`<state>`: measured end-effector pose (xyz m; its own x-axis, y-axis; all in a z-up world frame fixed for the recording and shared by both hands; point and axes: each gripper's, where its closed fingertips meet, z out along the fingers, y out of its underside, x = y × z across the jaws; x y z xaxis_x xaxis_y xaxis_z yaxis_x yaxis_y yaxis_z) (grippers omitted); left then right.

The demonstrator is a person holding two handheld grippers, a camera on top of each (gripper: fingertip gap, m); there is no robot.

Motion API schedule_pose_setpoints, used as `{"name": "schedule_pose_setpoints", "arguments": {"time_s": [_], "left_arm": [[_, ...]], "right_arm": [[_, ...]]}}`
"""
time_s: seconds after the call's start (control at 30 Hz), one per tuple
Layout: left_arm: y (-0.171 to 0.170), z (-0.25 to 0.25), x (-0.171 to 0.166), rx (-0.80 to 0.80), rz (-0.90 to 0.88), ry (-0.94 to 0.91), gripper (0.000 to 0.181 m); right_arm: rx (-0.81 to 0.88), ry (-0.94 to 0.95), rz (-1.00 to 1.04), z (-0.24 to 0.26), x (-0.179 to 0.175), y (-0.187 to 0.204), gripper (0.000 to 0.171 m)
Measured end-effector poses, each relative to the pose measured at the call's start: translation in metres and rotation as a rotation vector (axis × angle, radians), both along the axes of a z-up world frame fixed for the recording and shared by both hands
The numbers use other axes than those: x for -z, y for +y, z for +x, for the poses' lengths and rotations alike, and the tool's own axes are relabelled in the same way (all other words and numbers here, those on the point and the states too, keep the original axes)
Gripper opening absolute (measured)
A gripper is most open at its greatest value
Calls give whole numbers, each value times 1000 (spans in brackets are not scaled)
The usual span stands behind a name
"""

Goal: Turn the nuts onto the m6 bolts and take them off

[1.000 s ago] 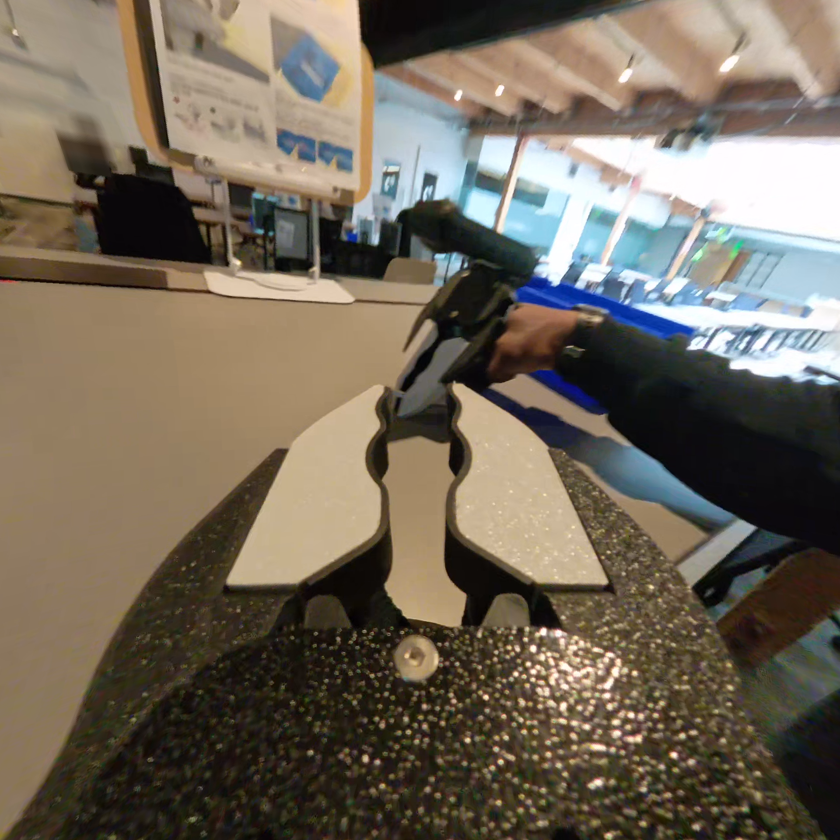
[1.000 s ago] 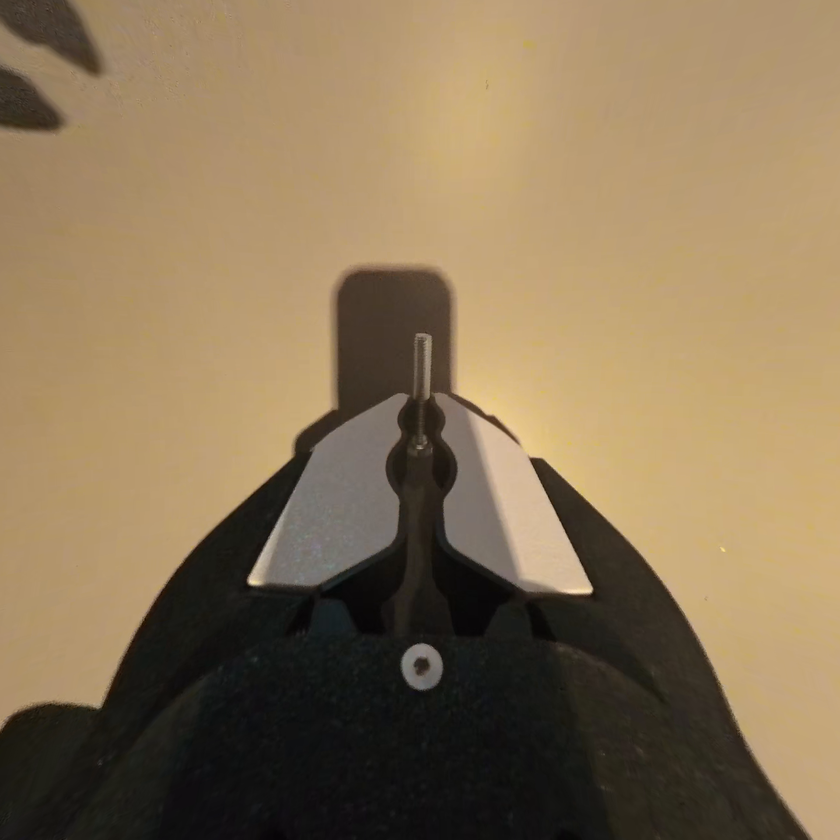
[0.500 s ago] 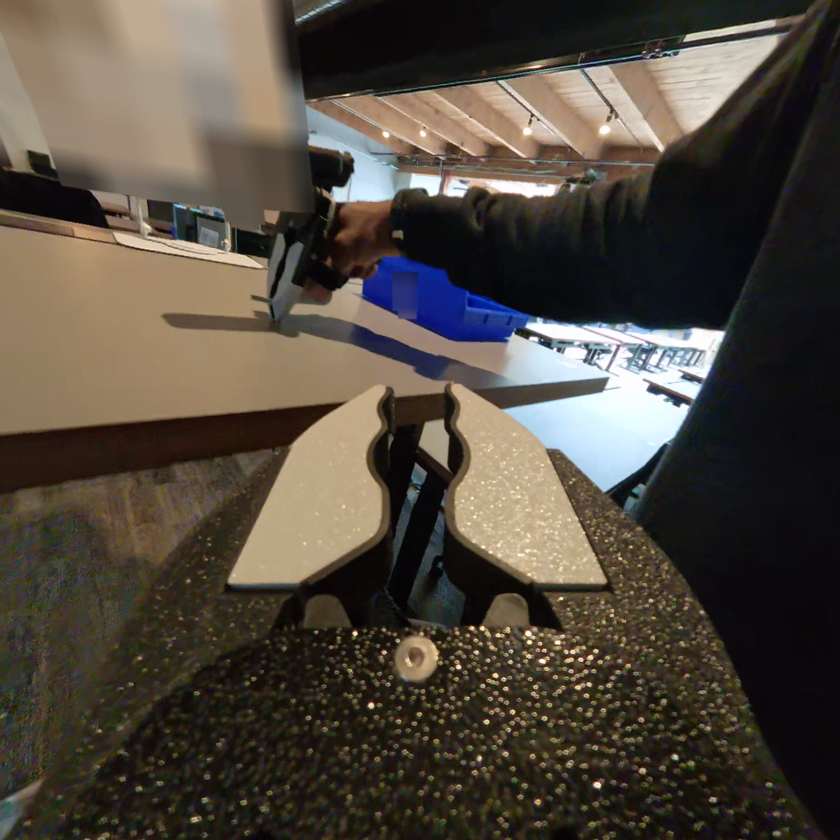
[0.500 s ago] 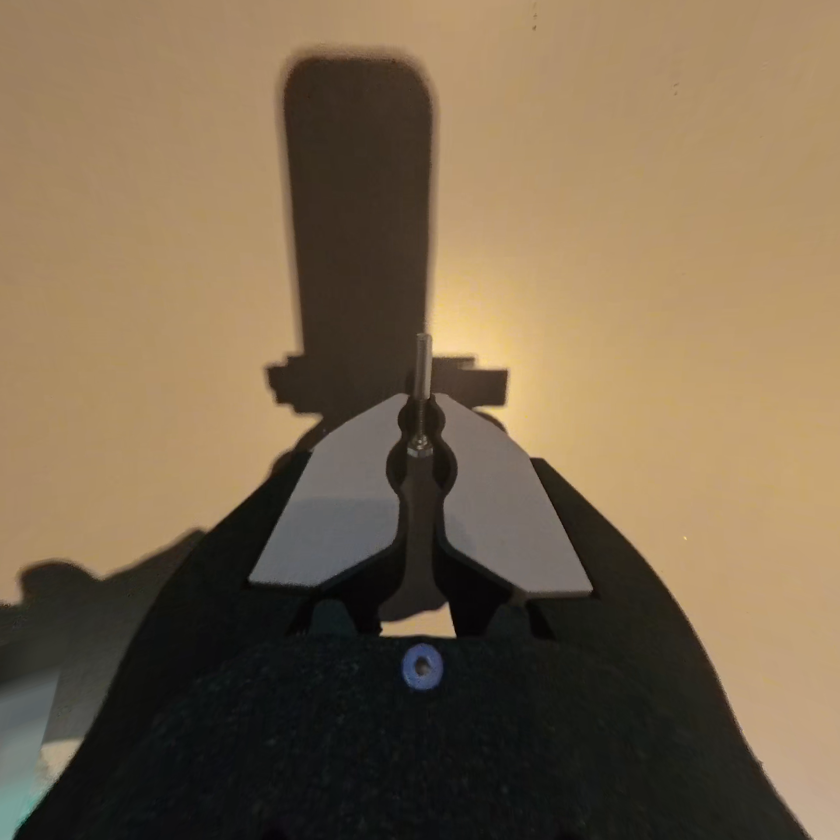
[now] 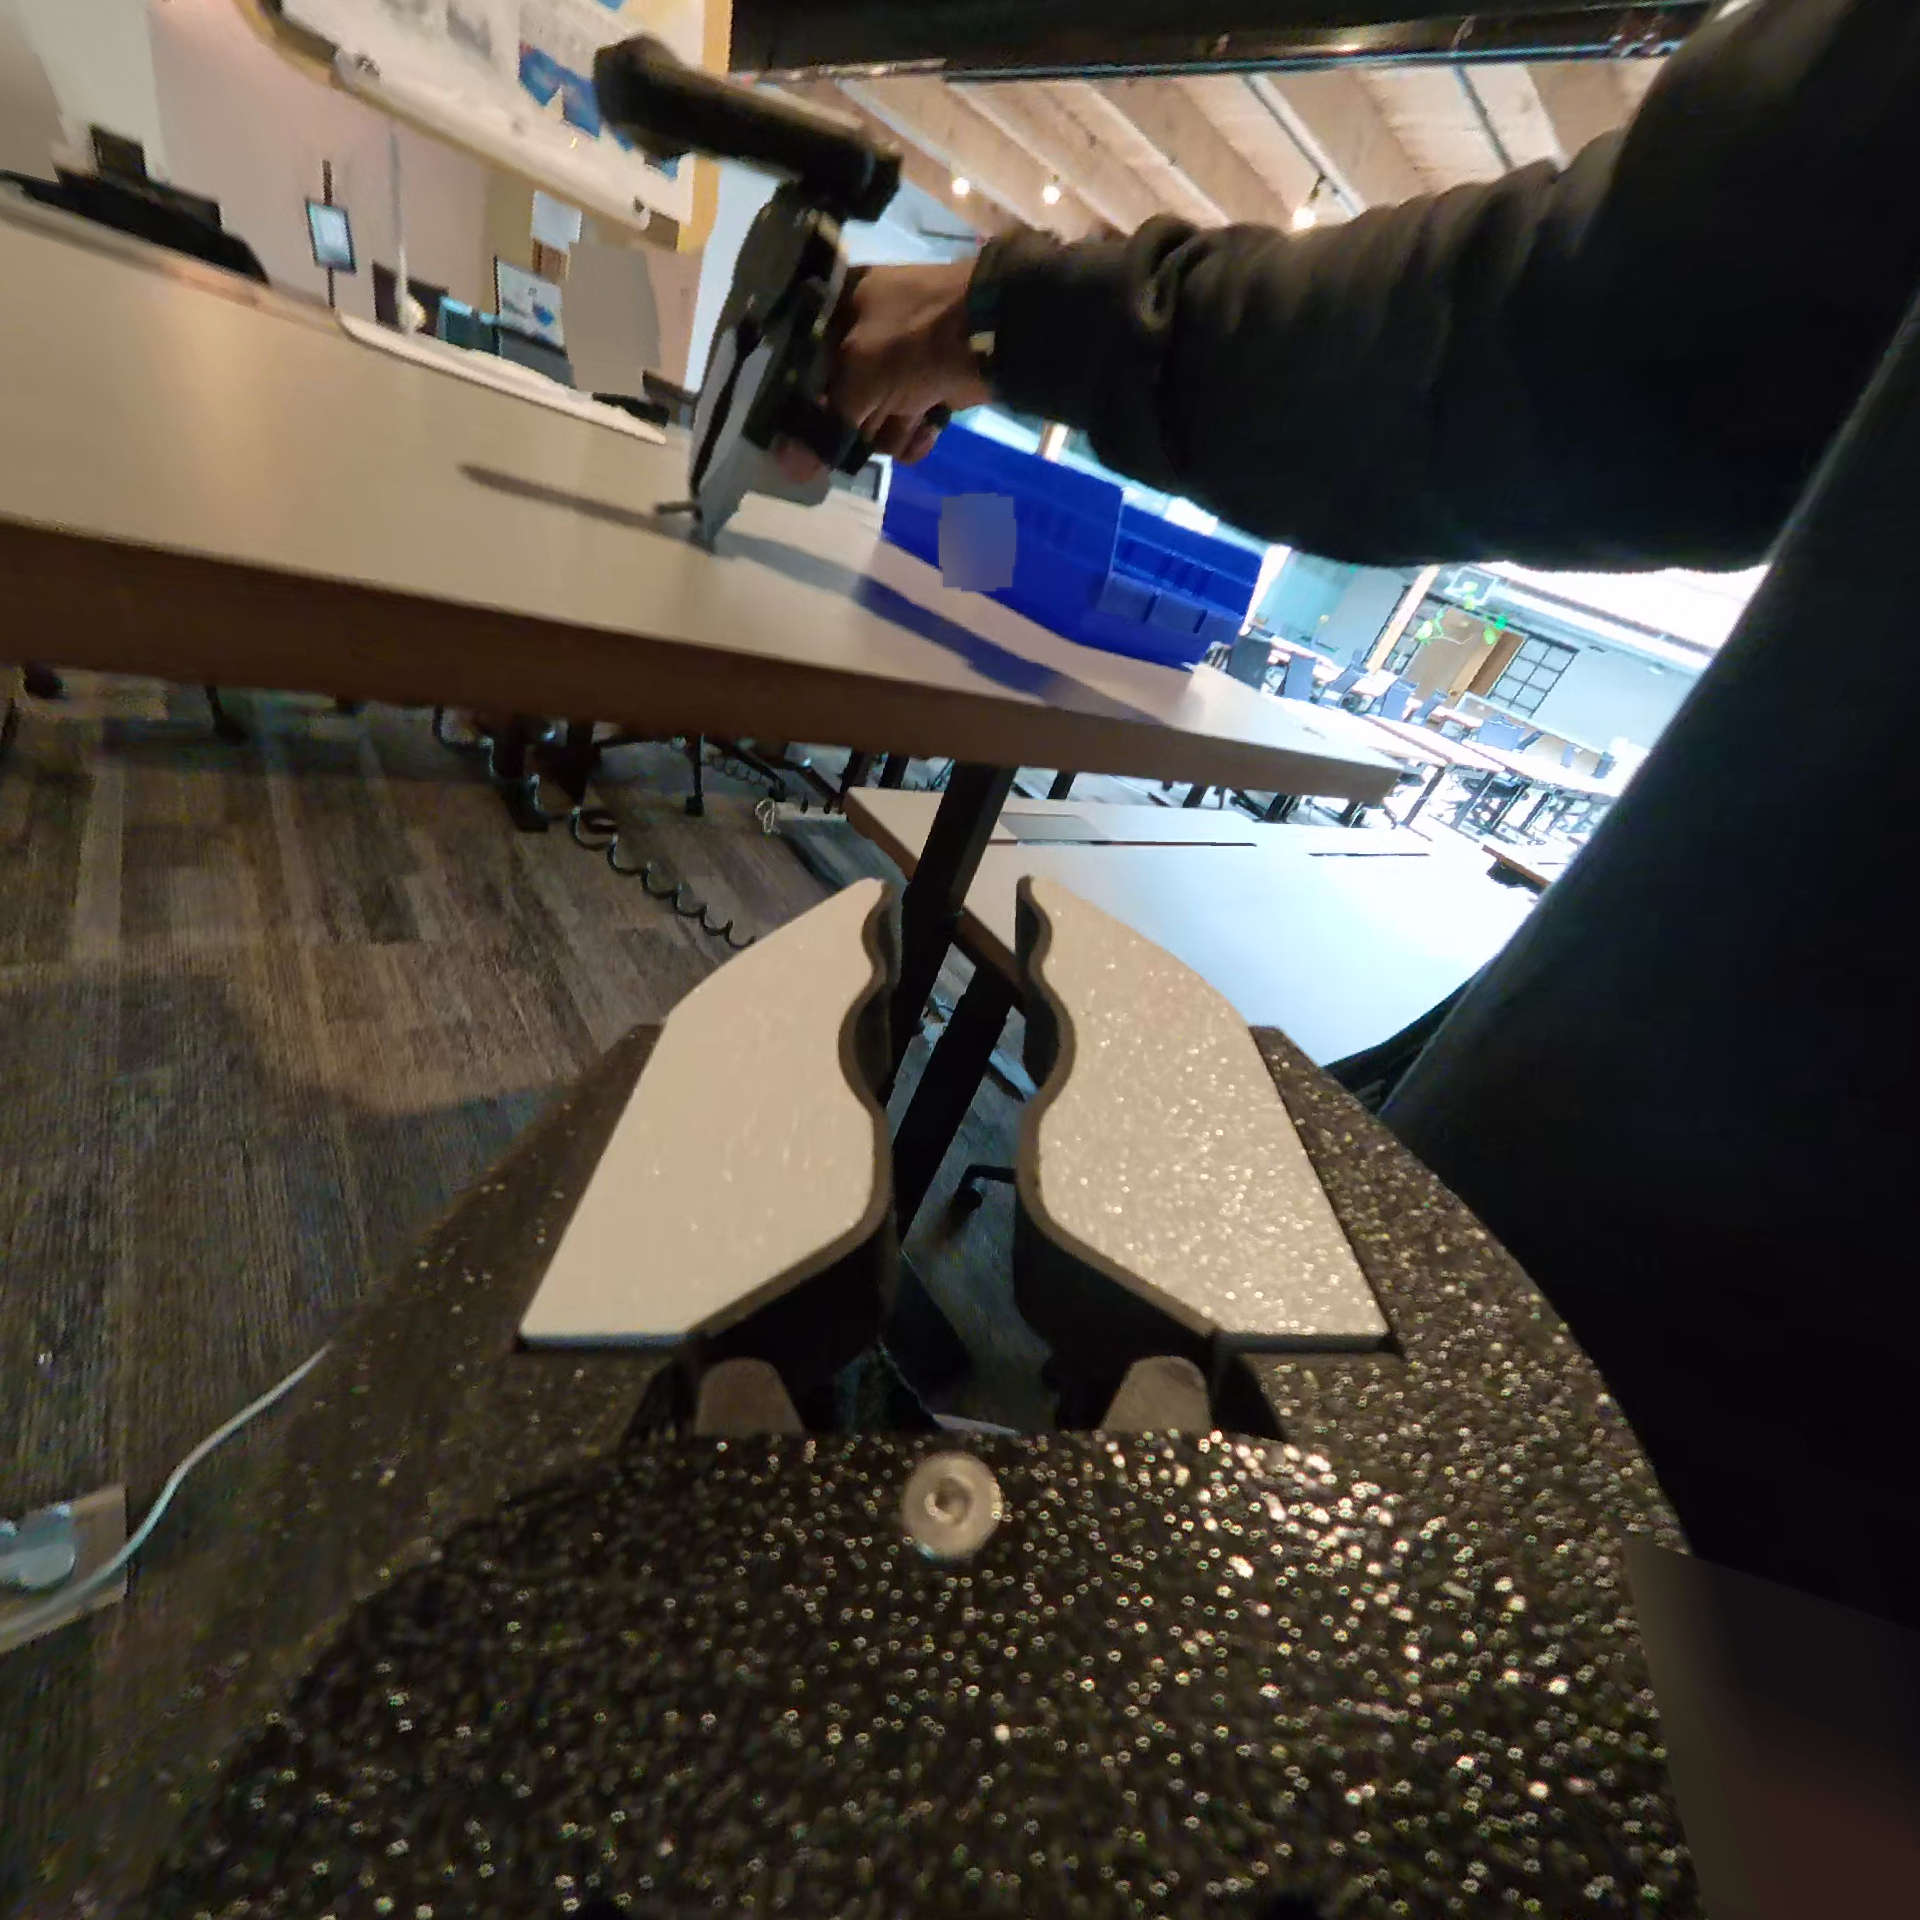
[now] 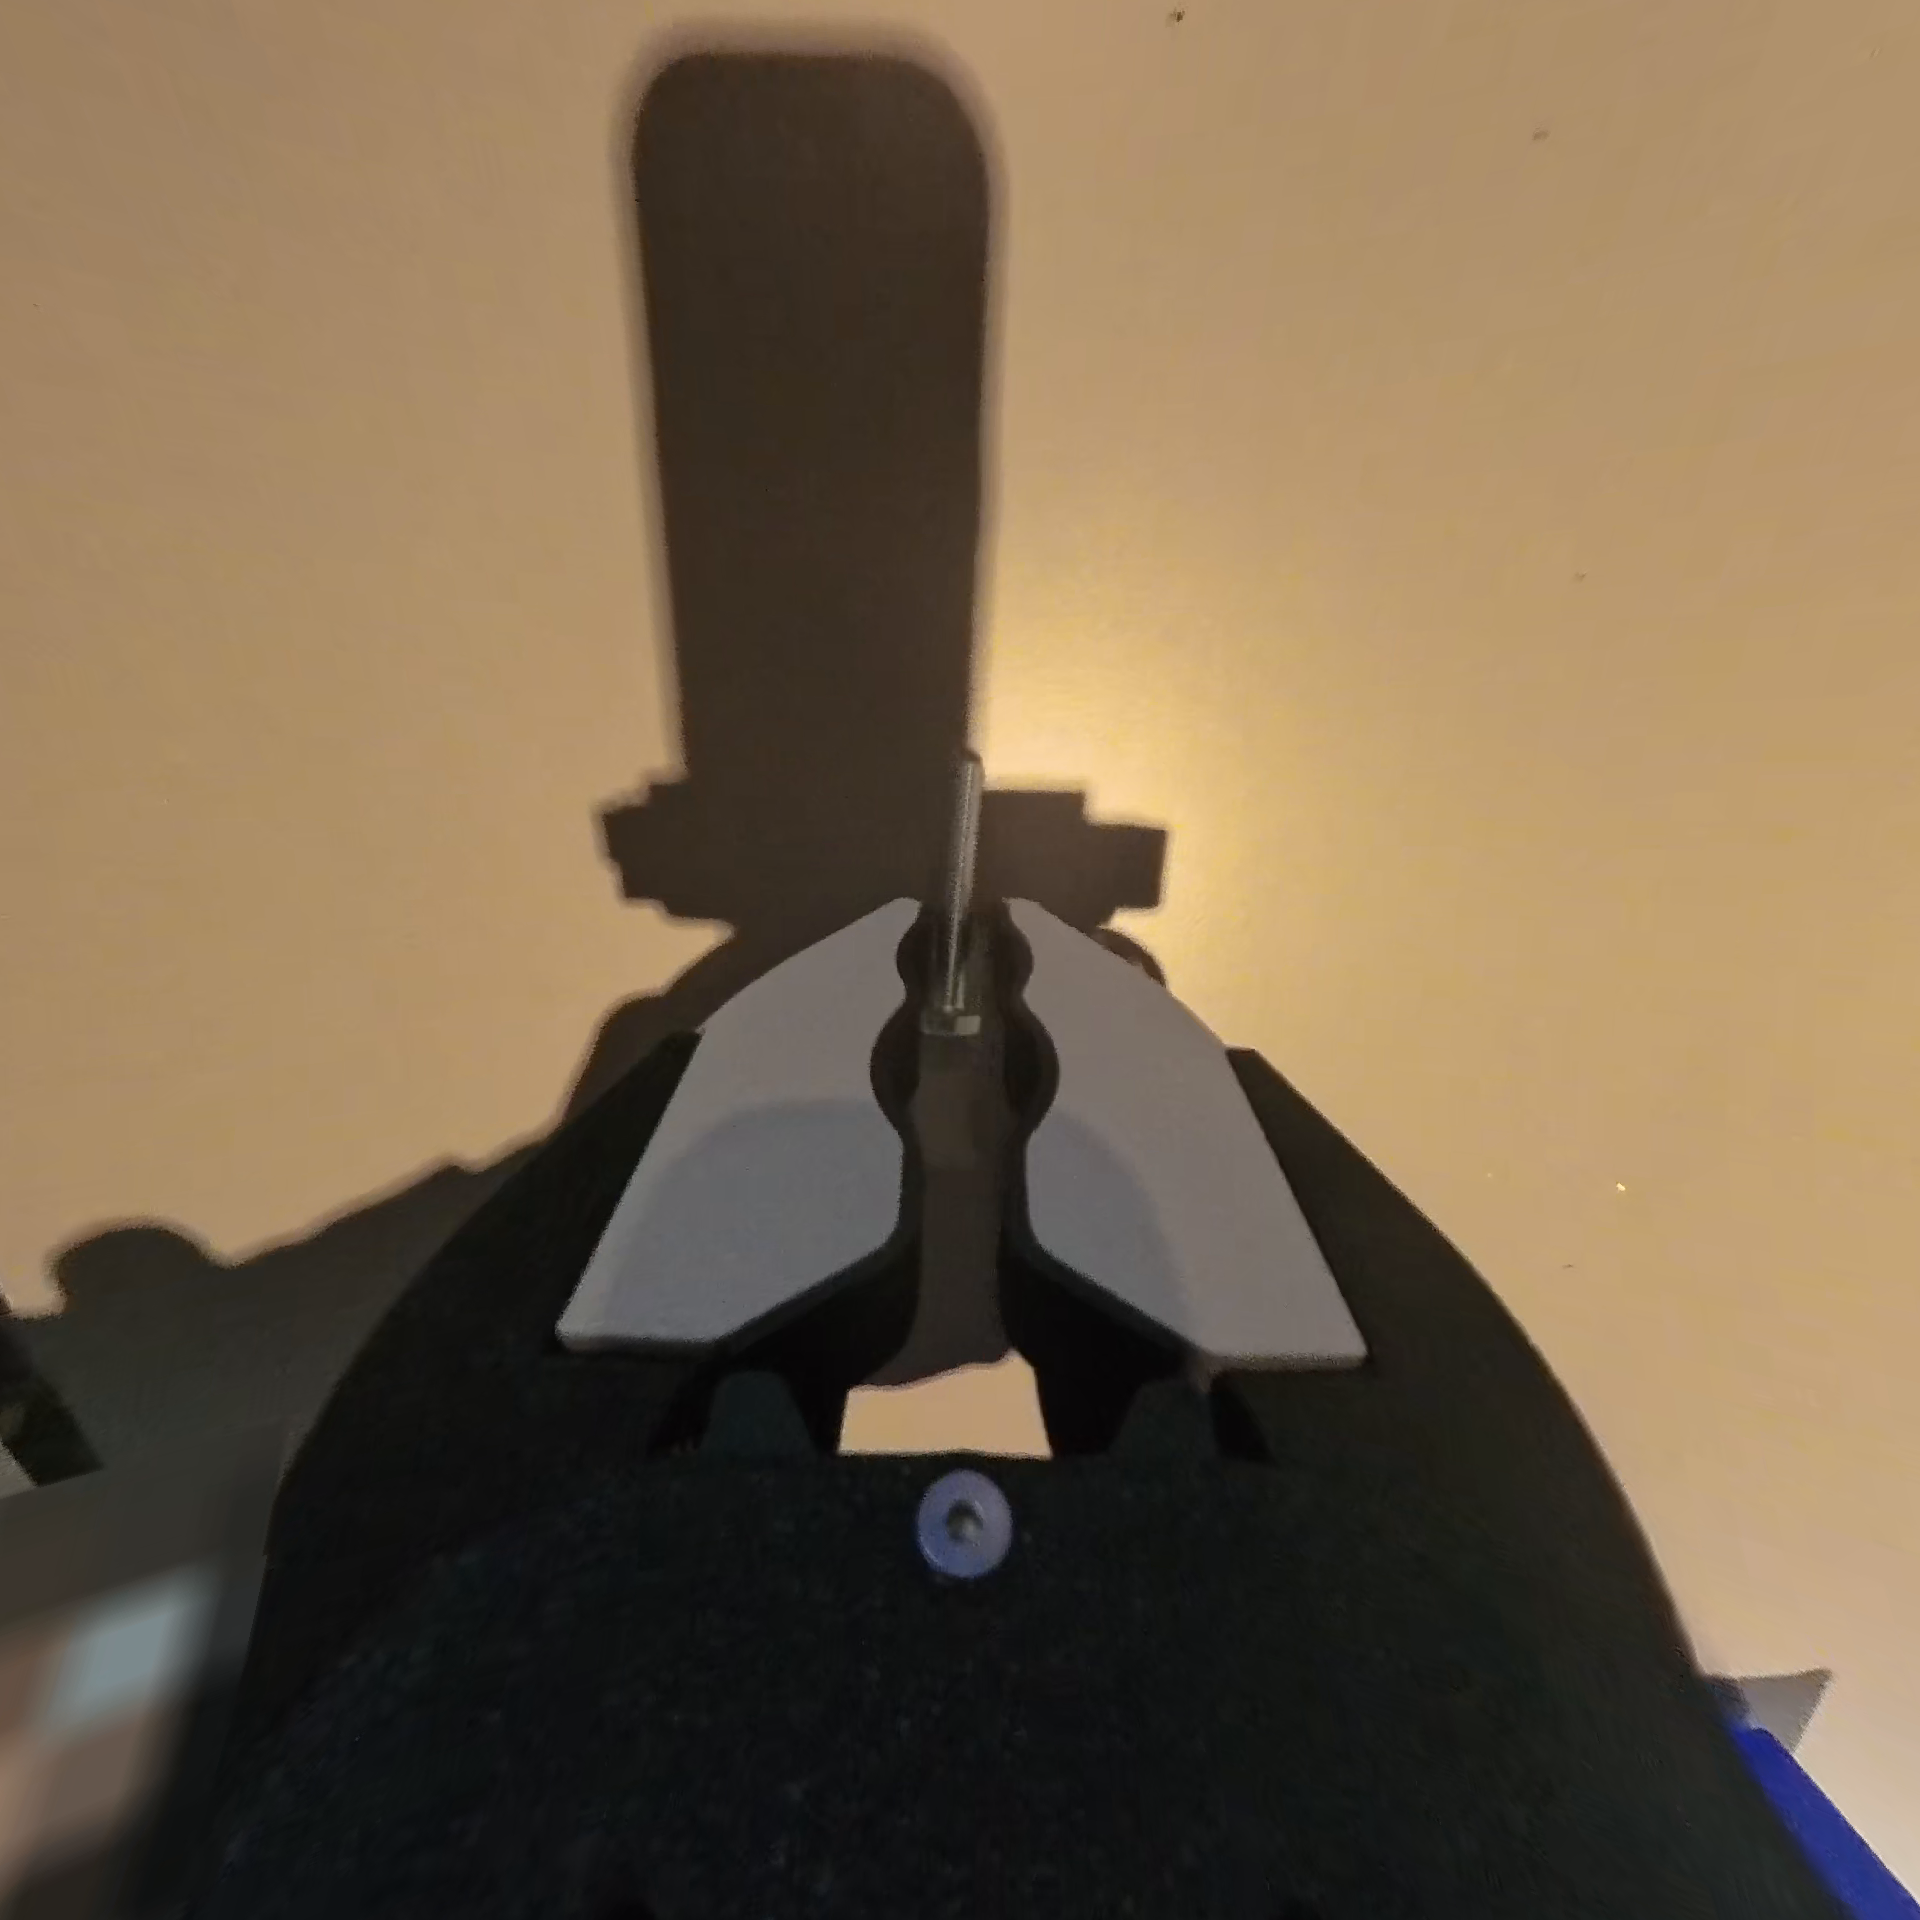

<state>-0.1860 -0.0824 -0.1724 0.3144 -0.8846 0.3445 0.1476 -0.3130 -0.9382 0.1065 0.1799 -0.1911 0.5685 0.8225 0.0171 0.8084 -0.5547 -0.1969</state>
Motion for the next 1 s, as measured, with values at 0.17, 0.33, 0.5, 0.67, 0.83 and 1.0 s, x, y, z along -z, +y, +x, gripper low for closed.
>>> {"name": "schedule_pose_setpoints", "arguments": {"time_s": [0.17,0.33,0.5,0.67,0.83,1.0], "left_arm": [[4,-6,15,-7,-35,20,21],[10,-11,31,-20,-66,42,21],[15,-12,54,-34,-90,77,21],[13,-22,102,-81,-128,179,21],[-3,-31,165,-99,-230,233,21],[-1,-56,226,-217,-343,314,22]], "right_arm": [[-9,-12,17,0,0,2,15],[-16,-11,62,1,0,6,21],[-19,-21,92,4,-4,0,29],[-235,153,238,-86,-64,-53,24],[-735,334,109,-262,-60,-202,26],[-968,404,-248,-325,86,-322,27]]}}
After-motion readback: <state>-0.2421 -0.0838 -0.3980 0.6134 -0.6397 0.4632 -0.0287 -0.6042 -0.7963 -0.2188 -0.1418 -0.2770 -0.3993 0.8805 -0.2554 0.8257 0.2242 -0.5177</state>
